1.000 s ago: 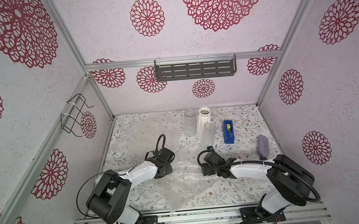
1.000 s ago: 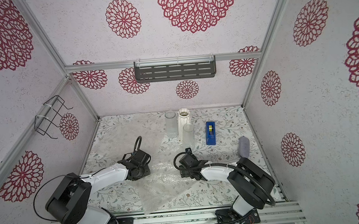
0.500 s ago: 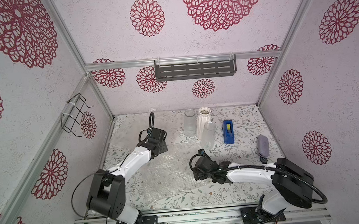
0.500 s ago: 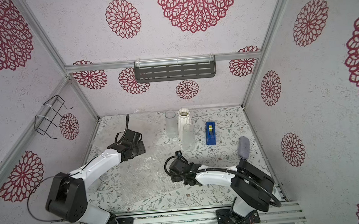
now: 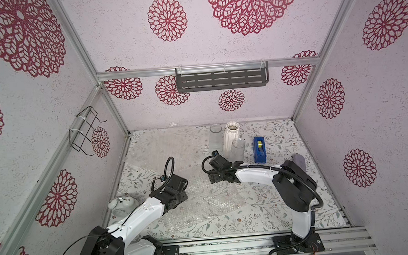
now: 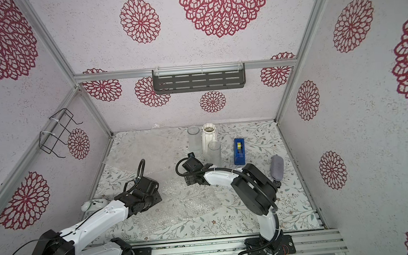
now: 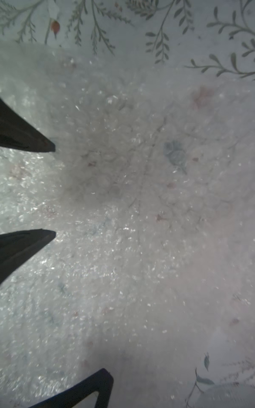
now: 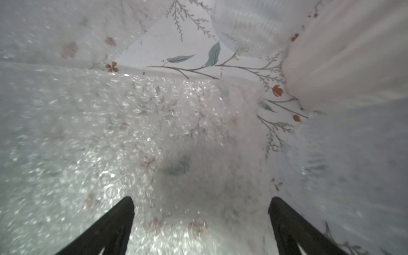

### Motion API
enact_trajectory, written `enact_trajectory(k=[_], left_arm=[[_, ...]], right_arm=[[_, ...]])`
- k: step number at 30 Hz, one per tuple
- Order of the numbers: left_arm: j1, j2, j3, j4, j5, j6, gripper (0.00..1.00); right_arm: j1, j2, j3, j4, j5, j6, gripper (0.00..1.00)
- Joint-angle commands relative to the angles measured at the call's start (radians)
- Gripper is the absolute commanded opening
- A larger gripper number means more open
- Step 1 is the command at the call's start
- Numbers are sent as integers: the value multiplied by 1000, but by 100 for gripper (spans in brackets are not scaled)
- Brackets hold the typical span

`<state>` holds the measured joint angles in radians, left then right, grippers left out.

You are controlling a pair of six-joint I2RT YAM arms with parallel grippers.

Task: Wrap vases in bubble wrap
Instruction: Adjust the bubble wrap on the bubble wrap.

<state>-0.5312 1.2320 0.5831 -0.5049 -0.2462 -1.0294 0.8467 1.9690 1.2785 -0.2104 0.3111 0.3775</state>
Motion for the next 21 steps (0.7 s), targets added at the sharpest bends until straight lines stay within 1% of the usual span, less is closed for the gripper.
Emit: enact_trajectory(k=[1,4,7,10,12,14,16,21], left_arm=[[7,62,-6,101,-16,9,54],[27,128,15,135,-39,72,53],[76,170,48,150,-66,149,53],[121,203,86,204,-56,234,52],[130,230,112,258,-55,283,52],[132,267,127,350,-55,317,51],[138,315,157,414,-15,337,51],[139,479,324,416,75,373,48]], right_arm=[[-5,31,33,-90,21,-67,97],[-3,-5,-35,-66,20,-34,96],[14,-111,-164,-21,11,4,96],[44,-215,-304,28,-45,52,96],[79,-261,-367,32,-21,106,95],[122,-302,-422,36,5,160,95],[155,-327,-457,44,21,207,95],[234,-380,-498,83,50,286,95]])
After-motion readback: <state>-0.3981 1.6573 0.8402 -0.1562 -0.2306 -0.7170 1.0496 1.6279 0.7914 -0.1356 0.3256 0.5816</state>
